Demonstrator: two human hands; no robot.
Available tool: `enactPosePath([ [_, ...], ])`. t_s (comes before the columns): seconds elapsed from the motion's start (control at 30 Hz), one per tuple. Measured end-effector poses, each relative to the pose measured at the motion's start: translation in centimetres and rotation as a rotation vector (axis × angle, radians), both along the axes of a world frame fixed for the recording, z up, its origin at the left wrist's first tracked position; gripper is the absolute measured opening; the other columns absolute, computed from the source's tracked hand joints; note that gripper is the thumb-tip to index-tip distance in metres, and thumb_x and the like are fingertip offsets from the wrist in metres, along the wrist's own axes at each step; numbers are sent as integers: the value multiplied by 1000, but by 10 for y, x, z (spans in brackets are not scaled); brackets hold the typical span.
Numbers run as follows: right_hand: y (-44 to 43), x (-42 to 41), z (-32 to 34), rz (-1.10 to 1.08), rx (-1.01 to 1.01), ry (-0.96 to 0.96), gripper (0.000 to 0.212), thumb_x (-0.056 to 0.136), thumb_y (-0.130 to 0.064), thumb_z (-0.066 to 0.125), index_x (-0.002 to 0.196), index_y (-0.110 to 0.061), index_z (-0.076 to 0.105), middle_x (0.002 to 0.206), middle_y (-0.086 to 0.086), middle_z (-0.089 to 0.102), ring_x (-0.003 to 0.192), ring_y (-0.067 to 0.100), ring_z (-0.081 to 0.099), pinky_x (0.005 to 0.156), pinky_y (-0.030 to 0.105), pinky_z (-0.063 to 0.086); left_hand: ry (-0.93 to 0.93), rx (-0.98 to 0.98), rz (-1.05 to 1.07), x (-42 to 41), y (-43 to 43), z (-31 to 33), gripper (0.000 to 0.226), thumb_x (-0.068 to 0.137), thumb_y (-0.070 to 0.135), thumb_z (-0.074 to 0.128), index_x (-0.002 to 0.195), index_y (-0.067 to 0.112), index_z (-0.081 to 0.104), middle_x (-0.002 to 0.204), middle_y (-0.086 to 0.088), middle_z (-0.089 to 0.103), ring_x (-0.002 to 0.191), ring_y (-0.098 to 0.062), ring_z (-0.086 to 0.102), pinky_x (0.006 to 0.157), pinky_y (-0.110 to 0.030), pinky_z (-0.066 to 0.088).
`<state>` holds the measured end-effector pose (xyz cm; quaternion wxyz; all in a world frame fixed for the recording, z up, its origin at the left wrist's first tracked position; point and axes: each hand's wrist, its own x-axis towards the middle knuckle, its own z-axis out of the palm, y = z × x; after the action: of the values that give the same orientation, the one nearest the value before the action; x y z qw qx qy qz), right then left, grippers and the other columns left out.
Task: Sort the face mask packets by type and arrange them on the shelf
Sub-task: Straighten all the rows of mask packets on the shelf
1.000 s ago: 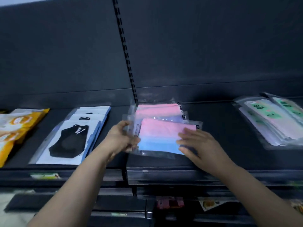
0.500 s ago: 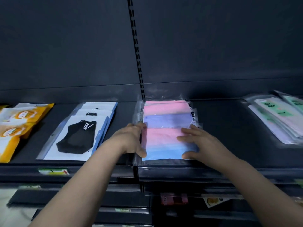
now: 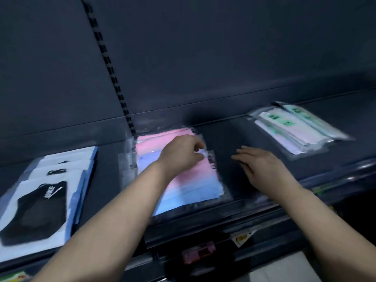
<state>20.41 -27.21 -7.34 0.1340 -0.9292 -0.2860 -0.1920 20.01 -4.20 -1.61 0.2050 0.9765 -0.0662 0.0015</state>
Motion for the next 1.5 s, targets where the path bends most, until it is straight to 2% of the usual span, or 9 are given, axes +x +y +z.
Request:
enactPosePath([
  [0.23,-86,33,14,-248,58,17,28,78,-6,67,104,-13,72,106,8,71,109,31,64,91,41,52,-44,-44,-61,49,-84,0,29,85,30,66,114,26,66,114,5,68,107,-15,62,93,-35,50],
  [0.37,-140,71,23,-407,38,119,40,84,-23,65,123,-14,62,134,12,57,135,30,41,105,43,39,-21,-69,-44,85,-147,-10,42,87,30,65,127,19,57,123,-2,64,113,-20,61,98,-33,48],
  [0.63,-221,136,29,-456,-68,541,76,88,-56,49,148,-19,21,154,12,23,143,36,17,108,48,29,48,-88,-29,143,-245,-33,58,94,44,54,147,35,34,159,-4,23,146,-24,23,115,-36,29],
  [0.9,-262,160,31,-367,-162,496,59,87,-3,42,145,-10,29,122,17,57,107,35,58,84,36,46,147,212,-166,136,-271,-36,56,92,51,52,144,47,34,143,8,40,127,-21,41,109,-37,35],
  [1.07,-259,159,33,-254,-27,214,62,83,5,41,141,-16,37,123,13,58,99,35,63,77,40,53,-20,-185,209,142,-261,-18,38,95,39,54,129,23,56,113,0,68,105,-19,63,92,-34,49],
  [1.2,-246,156,26,4,-31,75,68,71,5,38,136,-12,49,132,20,56,110,38,61,94,48,48,-26,-1089,553,142,-261,-8,47,94,48,52,123,11,49,103,-8,65,78,-20,64,62,-31,52],
  [1.27,-236,151,24,135,-88,86,68,76,4,31,140,-14,43,141,14,50,126,31,52,110,44,32,-51,-1336,639,135,-252,-3,49,91,28,65,131,13,40,107,-12,62,71,-20,63,52,-29,53],
  [1.37,-219,147,23,204,-83,172,63,90,-1,25,148,-26,27,155,-1,29,145,14,23,118,39,12,-168,-1319,694,119,-229,-1,51,83,-10,64,127,11,48,99,-10,61,70,-21,62,50,-22,56],
  [1.5,-190,147,18,109,-157,309,76,92,-52,44,151,-33,-1,161,-1,1,148,22,-5,117,50,2,-364,-1028,951,109,-187,-12,32,82,-7,61,108,12,62,109,-13,68,86,-29,68,76,-38,59],
])
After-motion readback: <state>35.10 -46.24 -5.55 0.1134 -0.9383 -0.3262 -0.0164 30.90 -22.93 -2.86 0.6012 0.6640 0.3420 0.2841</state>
